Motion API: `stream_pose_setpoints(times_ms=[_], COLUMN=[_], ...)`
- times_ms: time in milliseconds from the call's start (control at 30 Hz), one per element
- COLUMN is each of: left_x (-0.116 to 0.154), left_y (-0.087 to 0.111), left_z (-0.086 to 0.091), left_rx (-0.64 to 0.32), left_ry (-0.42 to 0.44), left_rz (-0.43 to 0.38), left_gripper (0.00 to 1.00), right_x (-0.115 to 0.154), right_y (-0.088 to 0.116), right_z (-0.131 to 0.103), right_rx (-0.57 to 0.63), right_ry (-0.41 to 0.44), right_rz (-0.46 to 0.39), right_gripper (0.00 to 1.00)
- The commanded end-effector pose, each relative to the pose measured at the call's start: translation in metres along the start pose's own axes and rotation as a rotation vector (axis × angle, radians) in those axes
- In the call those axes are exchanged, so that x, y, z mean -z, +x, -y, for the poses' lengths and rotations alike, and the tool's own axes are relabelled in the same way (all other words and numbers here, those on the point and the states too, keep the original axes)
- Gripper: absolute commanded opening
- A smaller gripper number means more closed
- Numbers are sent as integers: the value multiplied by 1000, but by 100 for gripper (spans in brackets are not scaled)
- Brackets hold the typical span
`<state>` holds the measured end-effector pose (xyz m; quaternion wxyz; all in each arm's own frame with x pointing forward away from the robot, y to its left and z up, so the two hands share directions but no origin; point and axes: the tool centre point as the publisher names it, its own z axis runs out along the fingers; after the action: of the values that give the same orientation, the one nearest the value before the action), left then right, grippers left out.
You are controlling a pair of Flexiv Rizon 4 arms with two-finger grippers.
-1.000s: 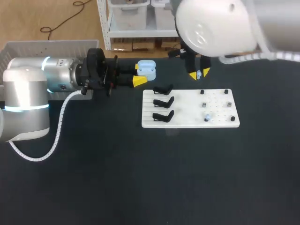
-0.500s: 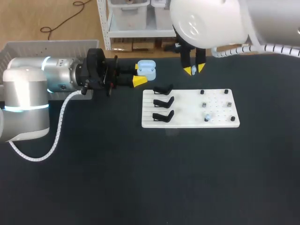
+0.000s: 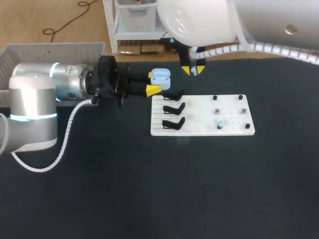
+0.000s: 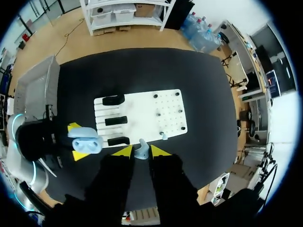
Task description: Pick up each earbud case from the left stands, insert the matching earbuds, close the lid, and place the case in the box.
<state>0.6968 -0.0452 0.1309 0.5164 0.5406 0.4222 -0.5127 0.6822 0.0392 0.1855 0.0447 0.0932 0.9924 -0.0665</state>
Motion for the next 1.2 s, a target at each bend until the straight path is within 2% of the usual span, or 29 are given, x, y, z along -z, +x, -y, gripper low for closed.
stream_pose_setpoints(times_ms=[33,133,667,767,1033,1200], left_x=[-3,-4,-4,-4,-4,-4], left_y=[4,6,6,6,6,6], left_z=[0,-1,-1,-1,-1,-1], left_rx=[1,3,3,3,3,3], left_ry=[-7,-13,-14,-14,-14,-14], left_rz=[3,3,3,3,3,3], left_gripper=[0,0,0,0,0,0], right_x=[1,-3,-3,-2,10,11], right_y=[-1,5,5,7,11,12], right_z=[-9,-11,-11,-19,-37,-48], right_rx=[-18,-13,-13,-18,-98,-210], right_ry=[-17,-51,-51,-57,-45,1], right_rz=[-21,-40,-40,-36,-22,-35], right_gripper=[0,0,0,0,0,0])
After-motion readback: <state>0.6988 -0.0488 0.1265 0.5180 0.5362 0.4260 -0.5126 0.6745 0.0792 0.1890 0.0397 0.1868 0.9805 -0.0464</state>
